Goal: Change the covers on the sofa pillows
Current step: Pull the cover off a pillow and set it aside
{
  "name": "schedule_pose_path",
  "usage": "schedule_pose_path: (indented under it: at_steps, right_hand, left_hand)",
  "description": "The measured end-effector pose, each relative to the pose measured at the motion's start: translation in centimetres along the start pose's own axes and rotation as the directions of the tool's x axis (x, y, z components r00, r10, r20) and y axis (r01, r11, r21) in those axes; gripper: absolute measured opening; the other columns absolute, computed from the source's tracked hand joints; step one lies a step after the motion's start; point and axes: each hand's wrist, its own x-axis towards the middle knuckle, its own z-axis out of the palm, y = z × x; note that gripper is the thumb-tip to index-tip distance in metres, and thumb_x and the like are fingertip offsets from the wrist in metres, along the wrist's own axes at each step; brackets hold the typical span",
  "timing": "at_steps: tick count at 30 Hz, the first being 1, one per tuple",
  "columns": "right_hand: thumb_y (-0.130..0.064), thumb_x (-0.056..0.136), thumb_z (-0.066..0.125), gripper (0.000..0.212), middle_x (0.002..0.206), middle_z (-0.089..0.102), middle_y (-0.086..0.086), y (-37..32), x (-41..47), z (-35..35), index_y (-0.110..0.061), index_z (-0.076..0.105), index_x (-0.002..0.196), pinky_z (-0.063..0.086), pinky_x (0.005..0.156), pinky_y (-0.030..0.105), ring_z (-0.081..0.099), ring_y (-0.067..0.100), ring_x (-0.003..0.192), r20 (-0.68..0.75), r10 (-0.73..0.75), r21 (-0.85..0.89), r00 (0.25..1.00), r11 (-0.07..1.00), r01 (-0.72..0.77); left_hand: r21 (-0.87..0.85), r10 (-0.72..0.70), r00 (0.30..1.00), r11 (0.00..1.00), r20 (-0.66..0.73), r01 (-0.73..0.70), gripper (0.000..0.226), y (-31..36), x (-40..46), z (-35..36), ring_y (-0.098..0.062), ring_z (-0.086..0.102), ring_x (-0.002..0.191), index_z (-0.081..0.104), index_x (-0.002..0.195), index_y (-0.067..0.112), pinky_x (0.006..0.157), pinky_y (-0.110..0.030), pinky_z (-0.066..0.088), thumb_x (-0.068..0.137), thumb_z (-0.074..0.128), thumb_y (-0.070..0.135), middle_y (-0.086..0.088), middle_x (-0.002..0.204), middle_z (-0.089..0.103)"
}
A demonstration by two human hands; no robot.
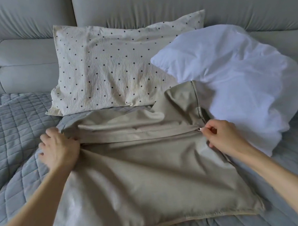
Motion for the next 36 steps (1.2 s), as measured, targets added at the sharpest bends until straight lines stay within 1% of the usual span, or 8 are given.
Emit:
schedule_pose_path:
  at_steps: [3, 6, 9, 13, 19, 24, 31, 36]
  right_hand:
    - [-0.020, 0.088, 0.058, 0.022, 0.061, 0.062, 0.005, 0.6, 0.1, 0.6, -0.019, 0.056, 0.066, 0.053, 0.067, 0.040, 0.061, 0.027, 0.065, -0.008, -0.006, 0.113, 1.000, 0.994, 0.007]
    - [-0.020, 0.088, 0.056, 0.018, 0.065, 0.062, 0.006, 0.2, 0.8, 1.0, -0.016, 0.059, 0.070, 0.053, 0.068, 0.047, 0.060, 0.030, 0.068, -0.059, -0.035, 0.179, 0.998, 0.983, 0.045]
    - [-0.021, 0.090, 0.055, 0.021, 0.066, 0.062, 0.009, -0.3, 1.1, 1.2, -0.011, 0.060, 0.072, 0.050, 0.070, 0.042, 0.058, 0.031, 0.070, -0.121, -0.109, 0.105, 0.987, 0.987, 0.122]
    - [-0.029, 0.086, 0.061, 0.026, 0.063, 0.062, 0.006, 1.2, 2.3, 1.0, -0.014, 0.062, 0.064, 0.053, 0.070, 0.038, 0.061, 0.031, 0.065, -0.013, 0.050, 0.039, 0.999, 0.998, -0.050]
    - [-0.028, 0.086, 0.060, 0.035, 0.067, 0.052, 0.010, 1.7, 4.3, 2.2, 0.006, 0.065, 0.080, 0.038, 0.062, 0.031, 0.048, 0.023, 0.067, 0.061, 0.188, 0.044, 0.980, 0.981, -0.191]
    - [-0.034, 0.088, 0.058, 0.026, 0.089, 0.067, 0.009, 1.7, 3.4, 3.1, -0.011, 0.067, 0.083, 0.045, 0.074, 0.033, 0.060, 0.029, 0.090, -0.023, 0.204, -0.057, 0.979, 0.977, -0.205]
    - [-0.056, 0.086, 0.051, 0.050, 0.122, 0.054, 0.012, 1.4, -1.1, 0.2, -0.011, 0.053, 0.109, 0.040, 0.090, 0.036, 0.051, 0.030, 0.115, 0.103, 0.181, -0.319, 0.978, 0.937, -0.140]
    - [-0.056, 0.083, 0.053, 0.046, 0.116, 0.045, -0.010, -2.0, -9.1, -1.4, -0.024, 0.055, 0.116, 0.041, 0.091, 0.030, 0.049, 0.013, 0.112, 0.187, -0.263, -0.157, 0.947, 0.943, 0.293]
  left_hand:
    - [0.087, 0.389, 0.918, 0.920, -0.074, -0.382, 0.046, 2.9, -1.8, 0.8, -0.039, 0.039, 0.118, 0.042, 0.130, 0.010, 0.096, -0.052, 0.031, 0.086, 0.053, 0.020, -0.023, 0.129, 0.041]
    - [0.015, 0.834, 0.551, 0.551, 0.037, -0.834, 0.039, 5.9, -6.7, 3.3, -0.039, 0.054, 0.105, 0.054, 0.117, 0.014, 0.089, -0.049, 0.045, 0.082, 0.042, 0.026, -0.018, 0.118, 0.055]
    - [-0.045, 0.896, 0.315, 0.345, 0.312, -0.938, 0.055, 6.8, -10.6, 6.1, -0.029, 0.029, 0.138, 0.030, 0.139, 0.032, 0.109, -0.054, 0.023, 0.085, 0.032, 0.044, -0.009, 0.149, 0.032]
    - [0.065, 0.780, 0.410, 0.433, 0.473, -0.899, 0.085, 4.7, -10.2, 8.1, -0.023, -0.014, 0.144, -0.009, 0.144, 0.046, 0.113, -0.051, -0.006, 0.066, -0.017, 0.079, 0.020, 0.147, -0.025]
    - [0.043, 0.738, 0.420, 0.471, 0.529, -0.881, 0.092, 4.8, -10.2, 8.1, -0.015, -0.017, 0.143, -0.009, 0.141, 0.050, 0.113, -0.044, -0.013, 0.056, -0.030, 0.080, 0.027, 0.144, -0.023]
    - [0.047, 0.722, 0.416, 0.472, 0.553, -0.880, 0.096, 4.8, -10.0, 8.1, -0.013, -0.019, 0.142, -0.017, 0.137, 0.049, 0.113, -0.043, -0.015, 0.049, -0.033, 0.081, 0.027, 0.143, -0.025]
    - [-0.051, 0.660, 0.303, 0.460, 0.688, -0.886, 0.072, 4.6, -10.1, 5.0, -0.018, -0.015, 0.143, -0.001, 0.145, 0.043, 0.115, -0.042, -0.010, 0.079, 0.014, 0.069, 0.014, 0.154, -0.016]
    - [-0.218, 0.760, 0.293, 0.491, 0.580, -0.844, 0.054, 1.8, -11.8, -0.2, -0.005, 0.024, 0.136, 0.037, 0.139, 0.035, 0.113, -0.036, 0.025, 0.089, 0.045, 0.054, 0.013, 0.152, 0.020]
